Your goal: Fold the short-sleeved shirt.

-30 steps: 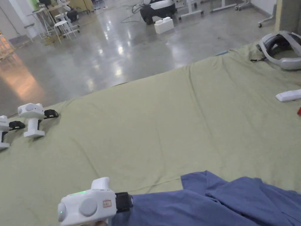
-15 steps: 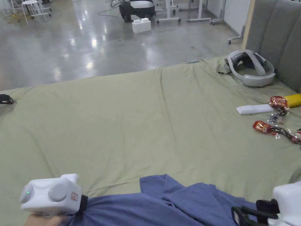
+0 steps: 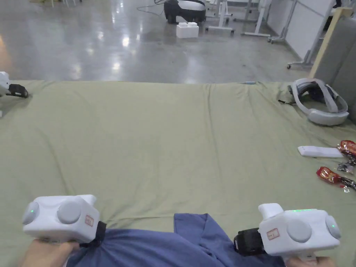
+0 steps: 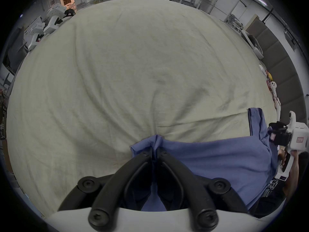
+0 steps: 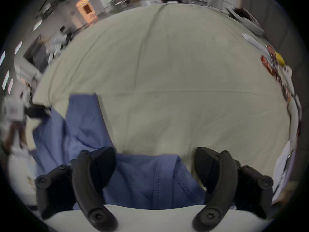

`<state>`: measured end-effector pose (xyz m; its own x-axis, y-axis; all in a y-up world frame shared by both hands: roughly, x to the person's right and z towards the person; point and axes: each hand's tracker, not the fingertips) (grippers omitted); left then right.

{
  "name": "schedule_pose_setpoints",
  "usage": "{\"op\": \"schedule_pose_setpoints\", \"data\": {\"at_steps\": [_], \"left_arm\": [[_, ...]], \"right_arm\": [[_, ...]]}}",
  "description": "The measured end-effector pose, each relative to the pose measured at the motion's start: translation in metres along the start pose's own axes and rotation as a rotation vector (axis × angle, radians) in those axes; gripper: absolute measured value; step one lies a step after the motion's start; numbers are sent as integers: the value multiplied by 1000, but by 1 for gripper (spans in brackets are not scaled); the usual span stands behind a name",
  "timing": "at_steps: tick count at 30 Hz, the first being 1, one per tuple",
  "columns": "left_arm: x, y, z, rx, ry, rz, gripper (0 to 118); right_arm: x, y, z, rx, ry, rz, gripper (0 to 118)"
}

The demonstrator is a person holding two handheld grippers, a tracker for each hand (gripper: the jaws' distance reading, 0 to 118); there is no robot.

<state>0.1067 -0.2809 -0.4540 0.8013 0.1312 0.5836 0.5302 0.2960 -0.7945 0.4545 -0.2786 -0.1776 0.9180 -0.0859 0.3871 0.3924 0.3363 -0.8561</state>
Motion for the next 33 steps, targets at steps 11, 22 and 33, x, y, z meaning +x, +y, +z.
{"op": "schedule_pose_setpoints", "data": {"at_steps": [11,22,33], "left_arm": [[-2,-46,76,305,-91,-36,5],[-24,-149,356,844,-157,-24,5],[-27,-164,488,1074,-20,-40,5]], "right_arm": [[-1,-27,67,252,-52,-21,11],[5,-58,274,705,-21,-93,11],[-12,-39,394,956,-56,-139,11]]}}
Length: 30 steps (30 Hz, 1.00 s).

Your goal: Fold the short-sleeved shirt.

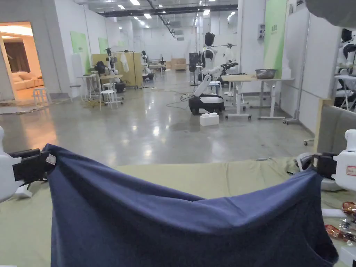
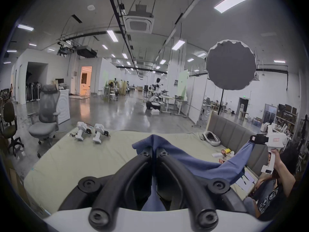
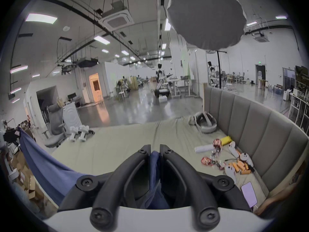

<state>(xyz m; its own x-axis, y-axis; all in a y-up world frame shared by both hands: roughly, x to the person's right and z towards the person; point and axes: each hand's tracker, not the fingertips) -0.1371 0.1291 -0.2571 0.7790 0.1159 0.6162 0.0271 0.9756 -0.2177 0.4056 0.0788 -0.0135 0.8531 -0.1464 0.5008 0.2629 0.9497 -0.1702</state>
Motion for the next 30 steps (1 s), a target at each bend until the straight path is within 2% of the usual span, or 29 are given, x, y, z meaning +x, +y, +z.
{"op": "schedule_pose_setpoints", "data": {"at_steps": [12,16,19,30], "left_arm": [[-29,52,-7,119,80,9,5],[-39,65,-29,128,96,23,5],[-46,70,-48,155,97,96,5],[-52,92,-140,120,129,77,5]], "right_arm": [[-22,92,3,139,-64,71,11],[-31,112,-14,150,-80,80,11],[-40,123,-32,168,-130,116,11],[-57,142,-110,178,-171,177,11]]}}
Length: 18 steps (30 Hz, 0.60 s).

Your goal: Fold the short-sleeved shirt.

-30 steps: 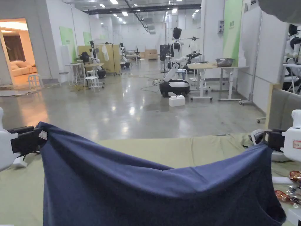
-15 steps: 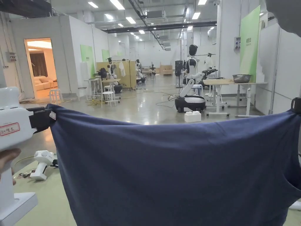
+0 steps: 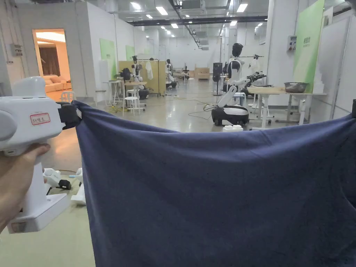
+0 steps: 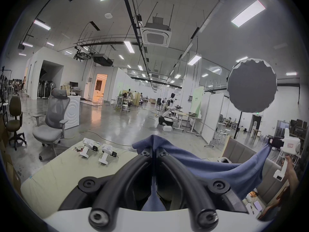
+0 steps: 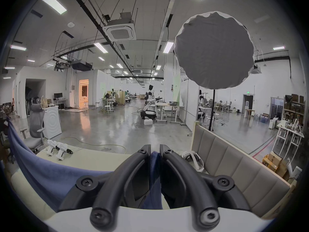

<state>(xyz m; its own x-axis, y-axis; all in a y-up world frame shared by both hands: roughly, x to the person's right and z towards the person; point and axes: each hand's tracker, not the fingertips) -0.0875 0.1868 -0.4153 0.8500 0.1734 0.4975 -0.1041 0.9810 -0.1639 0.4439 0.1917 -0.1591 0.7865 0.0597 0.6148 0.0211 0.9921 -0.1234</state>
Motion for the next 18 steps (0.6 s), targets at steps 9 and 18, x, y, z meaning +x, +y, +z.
{"op": "schedule_pose_setpoints", "data": {"at_steps": [9,18], "left_arm": [[3,-2,-82,-42,51,-12,5],[3,-14,-154,-60,97,-19,5]], "right_arm": [[-22,7,-88,-30,-2,30,11],[-42,1,-163,-44,-35,29,11]]}}
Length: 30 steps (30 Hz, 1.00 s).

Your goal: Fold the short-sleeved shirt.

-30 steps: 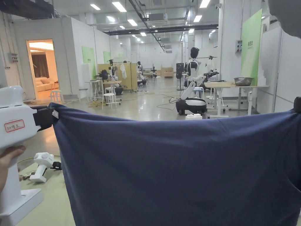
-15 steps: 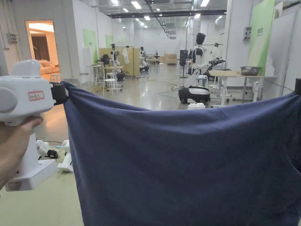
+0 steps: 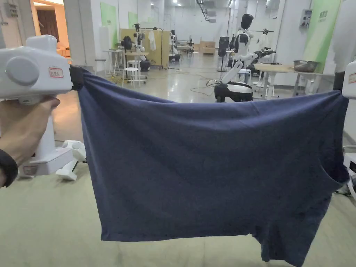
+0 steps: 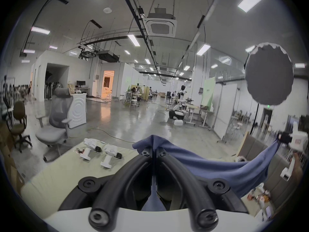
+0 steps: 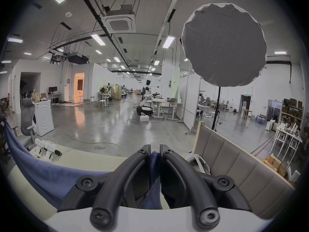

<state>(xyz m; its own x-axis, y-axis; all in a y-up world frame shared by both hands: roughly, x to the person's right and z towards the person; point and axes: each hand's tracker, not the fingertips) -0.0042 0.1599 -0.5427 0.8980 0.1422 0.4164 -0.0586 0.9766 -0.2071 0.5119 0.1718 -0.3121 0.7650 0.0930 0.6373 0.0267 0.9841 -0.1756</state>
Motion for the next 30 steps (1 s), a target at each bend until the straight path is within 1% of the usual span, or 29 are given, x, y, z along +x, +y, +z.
{"op": "schedule_pose_setpoints", "data": {"at_steps": [1,3,4,5,7,8,9,11,12,13,14,15,16,17,19,20,21,23,24,26,28,29,30], "left_arm": [[-3,4,19,-2,-3,30,5],[-4,4,19,-8,6,28,5],[-5,3,0,-7,7,26,5],[-1,-4,-4,3,1,35,5],[19,-28,28,-8,-15,37,5],[11,-27,-8,-17,-16,30,5],[18,-42,-8,-42,-17,15,5],[43,-87,25,-65,-24,24,5],[21,-89,-3,-88,-46,48,5],[20,-108,3,-84,-73,79,5],[29,-130,21,-103,-74,92,5],[38,-151,40,-117,-60,116,5],[15,-146,27,-133,-73,135,5],[24,-165,47,-147,-86,143,5],[59,-214,108,-157,-84,127,5],[16,-193,79,-151,-101,125,5],[13,-200,90,-145,-112,129,5],[38,-247,163,-137,-146,138,5],[-1,-233,142,-159,-167,152,5],[-3,-261,187,-184,-164,166,5],[5,-300,252,-216,-164,198,5],[-35,-297,216,-230,-165,207,5],[-35,-314,242,-242,-160,202,5]], "right_arm": [[-1,-3,-3,-9,-7,-20,11],[-6,-5,-13,-5,-14,-16,11],[-7,-5,-16,-12,-19,-10,11],[-6,-7,-17,-5,-4,-17,11],[-7,-17,-18,-13,5,-34,11],[-7,-23,-19,-28,18,-33,11],[-5,-36,-20,-54,30,-33,11],[-1,-62,-16,-74,66,-71,11],[1,-74,-14,-80,70,-79,11],[3,-88,-10,-92,74,-99,11],[5,-99,-7,-109,90,-119,11],[8,-115,0,-124,91,-121,11],[10,-128,8,-128,90,-121,11],[15,-142,18,-134,103,-142,11],[22,-164,41,-151,121,-152,11],[26,-179,57,-143,147,-178,11],[29,-191,71,-158,155,-163,11],[36,-225,112,-158,162,-156,11],[40,-237,125,-180,185,-163,11],[46,-266,158,-195,176,-159,11],[56,-302,196,-226,150,-167,11],[62,-316,210,-258,147,-192,11],[68,-333,226,-282,141,-226,11]]}}
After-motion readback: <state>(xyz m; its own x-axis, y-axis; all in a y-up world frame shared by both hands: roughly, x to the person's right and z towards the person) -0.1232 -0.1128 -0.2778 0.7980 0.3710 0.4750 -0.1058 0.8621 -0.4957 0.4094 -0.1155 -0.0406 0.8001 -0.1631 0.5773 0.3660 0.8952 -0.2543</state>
